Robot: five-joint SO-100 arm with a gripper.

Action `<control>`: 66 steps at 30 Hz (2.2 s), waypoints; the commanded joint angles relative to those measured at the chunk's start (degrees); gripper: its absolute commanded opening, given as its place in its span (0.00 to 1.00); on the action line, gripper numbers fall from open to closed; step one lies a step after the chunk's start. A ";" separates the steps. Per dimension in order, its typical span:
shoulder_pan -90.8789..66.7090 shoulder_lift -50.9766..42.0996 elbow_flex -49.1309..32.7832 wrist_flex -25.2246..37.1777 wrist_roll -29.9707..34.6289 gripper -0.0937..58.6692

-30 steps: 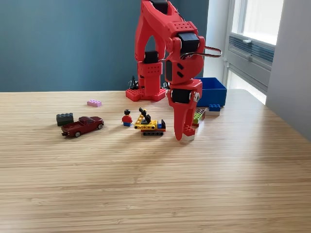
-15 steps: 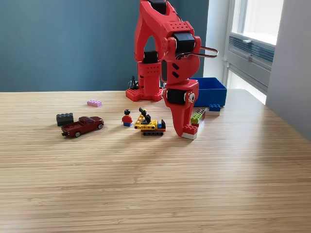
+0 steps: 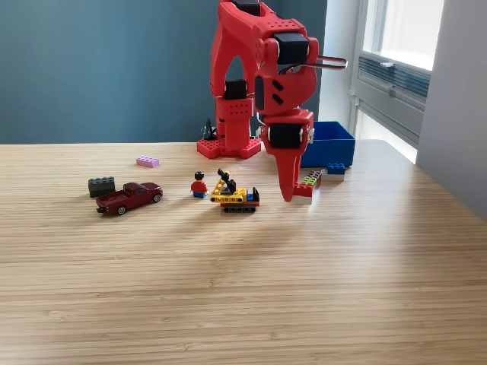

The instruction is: Grasp a lego block and put it in the bin.

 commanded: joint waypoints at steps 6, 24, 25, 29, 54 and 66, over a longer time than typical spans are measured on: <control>-7.56 1.93 -21.62 19.07 -16.35 0.00; -42.45 1.32 -21.09 29.53 -15.73 0.00; -44.30 1.32 -20.74 29.53 -15.21 0.00; -50.89 1.23 -18.98 29.71 -14.85 0.00; -55.63 2.02 0.62 34.10 -25.40 0.02; -56.78 2.02 -8.09 34.63 -26.28 0.51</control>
